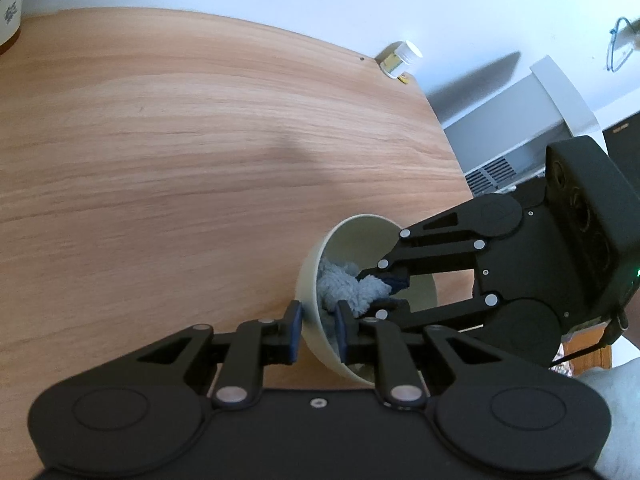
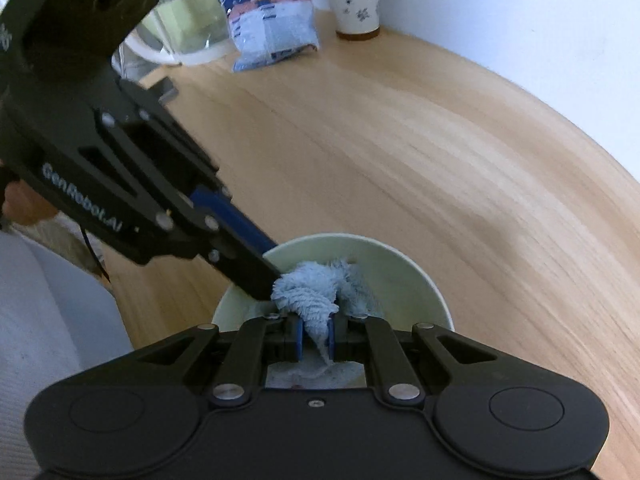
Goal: Clean bowl
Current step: 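Hold the tilted bowl with the left tool while the right tool wipes inside with the cloth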
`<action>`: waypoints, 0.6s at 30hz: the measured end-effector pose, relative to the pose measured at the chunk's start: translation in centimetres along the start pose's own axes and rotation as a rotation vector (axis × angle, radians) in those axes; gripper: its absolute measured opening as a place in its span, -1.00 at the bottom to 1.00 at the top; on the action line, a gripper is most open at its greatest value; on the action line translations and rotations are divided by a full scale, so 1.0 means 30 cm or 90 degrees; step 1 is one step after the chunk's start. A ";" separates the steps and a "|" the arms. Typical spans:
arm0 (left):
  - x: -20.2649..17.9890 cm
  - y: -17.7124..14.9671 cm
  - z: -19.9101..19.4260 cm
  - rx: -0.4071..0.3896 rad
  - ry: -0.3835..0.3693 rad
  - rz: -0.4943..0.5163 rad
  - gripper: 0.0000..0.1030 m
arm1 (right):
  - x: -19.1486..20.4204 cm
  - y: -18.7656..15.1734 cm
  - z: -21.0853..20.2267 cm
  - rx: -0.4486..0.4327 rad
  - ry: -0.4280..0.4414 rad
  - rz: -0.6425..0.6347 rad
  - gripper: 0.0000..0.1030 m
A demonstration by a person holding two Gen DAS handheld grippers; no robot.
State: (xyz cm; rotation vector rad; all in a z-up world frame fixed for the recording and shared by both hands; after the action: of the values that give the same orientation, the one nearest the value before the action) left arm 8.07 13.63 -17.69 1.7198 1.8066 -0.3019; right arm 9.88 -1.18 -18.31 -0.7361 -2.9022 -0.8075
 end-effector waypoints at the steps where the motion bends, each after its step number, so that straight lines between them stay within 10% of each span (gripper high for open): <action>1: -0.003 -0.001 0.000 0.000 0.004 0.002 -0.69 | -0.002 0.004 0.004 0.006 0.001 0.005 -0.77; 11: -0.051 -0.008 0.030 0.021 0.050 0.050 -0.73 | 0.048 0.032 -0.011 0.124 -0.093 -0.059 -0.77; 18: -0.061 -0.002 0.046 0.030 0.066 0.064 -0.73 | 0.097 0.034 -0.143 0.039 -0.178 -0.070 -0.77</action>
State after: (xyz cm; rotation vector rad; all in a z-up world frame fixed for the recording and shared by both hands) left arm 8.30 11.36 -17.75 1.8822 1.7912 -0.2185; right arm 7.41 -1.29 -13.66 -0.7454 -3.2245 -0.6694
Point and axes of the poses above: each gripper's, at about its wrist camera, not at the fingertips, and z roughly the way its jaws point, x to its left, y to its top, the point moved 1 cm from there along z, roughly the way its jaws point, and after that the axes turned 4 degrees about -z, right-handed, at the moved point
